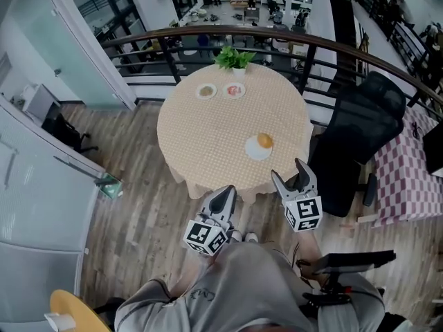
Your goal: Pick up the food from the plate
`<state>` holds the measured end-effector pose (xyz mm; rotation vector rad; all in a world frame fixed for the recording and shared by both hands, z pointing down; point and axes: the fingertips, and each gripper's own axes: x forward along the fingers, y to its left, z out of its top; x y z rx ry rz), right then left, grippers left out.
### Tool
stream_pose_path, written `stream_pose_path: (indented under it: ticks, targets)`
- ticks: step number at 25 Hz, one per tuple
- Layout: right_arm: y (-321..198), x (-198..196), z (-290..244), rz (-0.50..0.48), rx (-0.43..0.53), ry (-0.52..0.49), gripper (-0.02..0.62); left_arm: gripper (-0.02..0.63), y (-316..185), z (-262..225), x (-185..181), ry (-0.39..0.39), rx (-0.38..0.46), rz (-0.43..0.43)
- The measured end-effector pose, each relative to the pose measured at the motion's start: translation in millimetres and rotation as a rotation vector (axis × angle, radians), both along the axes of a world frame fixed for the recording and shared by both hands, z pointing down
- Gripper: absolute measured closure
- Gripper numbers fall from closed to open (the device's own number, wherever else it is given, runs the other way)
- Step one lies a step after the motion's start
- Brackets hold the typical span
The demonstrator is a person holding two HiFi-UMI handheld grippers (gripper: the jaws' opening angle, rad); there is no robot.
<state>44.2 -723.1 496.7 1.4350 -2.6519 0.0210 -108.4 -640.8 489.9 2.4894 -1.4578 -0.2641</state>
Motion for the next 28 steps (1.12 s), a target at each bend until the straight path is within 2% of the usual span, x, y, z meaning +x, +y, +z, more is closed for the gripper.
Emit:
stream_pose_path:
  ticks: [5,9,20,28]
  targets:
    - [-13,-11,10,-0.021,-0.032,0.048,0.281,0.609,0,4,-12,0.004,-0.004,-0.016]
    - [-30,-22,37,-0.063,-0.106,0.11,0.281,0.609,0,12,-19,0.014,-0.017,-0.021]
    - [-102,-45,119,-0.13,-0.245,0.392,0.281,0.609,-5,20,-53,0.01,-0.016,-0.063]
    - [-153,-56,182,-0.153,-0.331,0.534,0.281,0.609,-10,26,-77,0.001,-0.025,-0.105]
